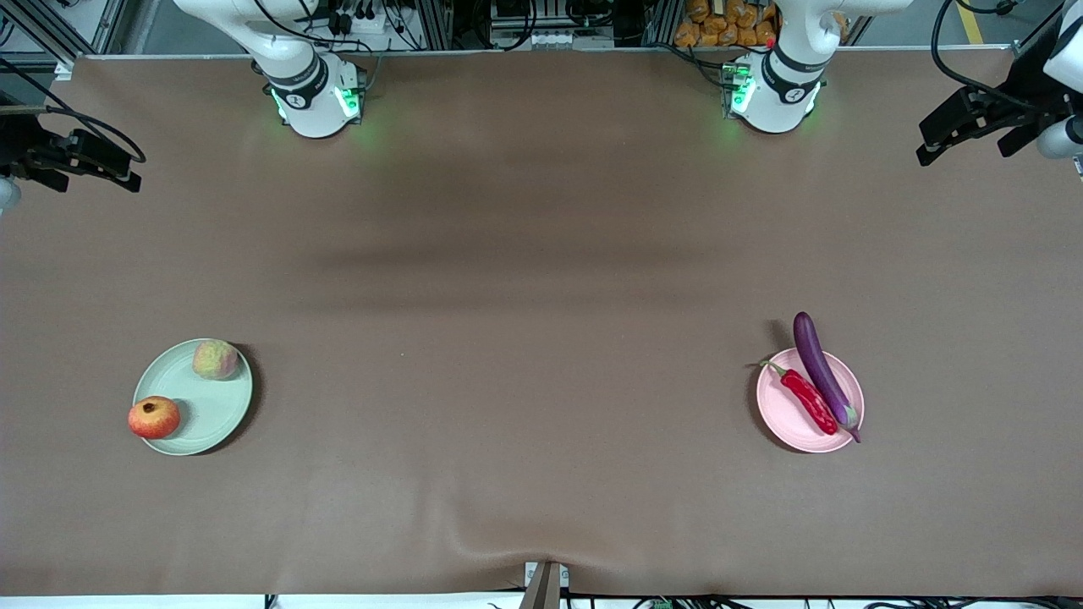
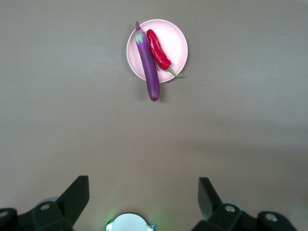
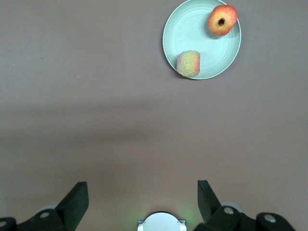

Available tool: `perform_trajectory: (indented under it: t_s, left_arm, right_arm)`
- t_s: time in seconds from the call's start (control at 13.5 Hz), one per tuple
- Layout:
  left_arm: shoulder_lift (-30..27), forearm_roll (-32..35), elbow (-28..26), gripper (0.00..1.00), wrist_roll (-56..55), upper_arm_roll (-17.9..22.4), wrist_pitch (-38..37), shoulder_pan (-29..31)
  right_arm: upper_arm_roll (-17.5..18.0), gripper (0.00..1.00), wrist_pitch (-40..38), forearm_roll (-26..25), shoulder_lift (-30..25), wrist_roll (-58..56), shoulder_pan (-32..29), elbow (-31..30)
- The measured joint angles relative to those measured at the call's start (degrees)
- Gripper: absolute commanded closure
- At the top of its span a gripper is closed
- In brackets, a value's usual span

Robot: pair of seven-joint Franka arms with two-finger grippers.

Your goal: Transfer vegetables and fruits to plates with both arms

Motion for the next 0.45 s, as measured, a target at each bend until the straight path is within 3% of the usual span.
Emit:
perform_trajectory:
  t_s: [0.45]
  left_arm:
    - [0.03, 0.00, -0.02, 0.00, 0.00, 0.05, -0.26, 0.00]
  right_arm:
    - [-0.04, 0.00, 1.07, 0.33, 0.56, 1.00, -0.02, 0.05]
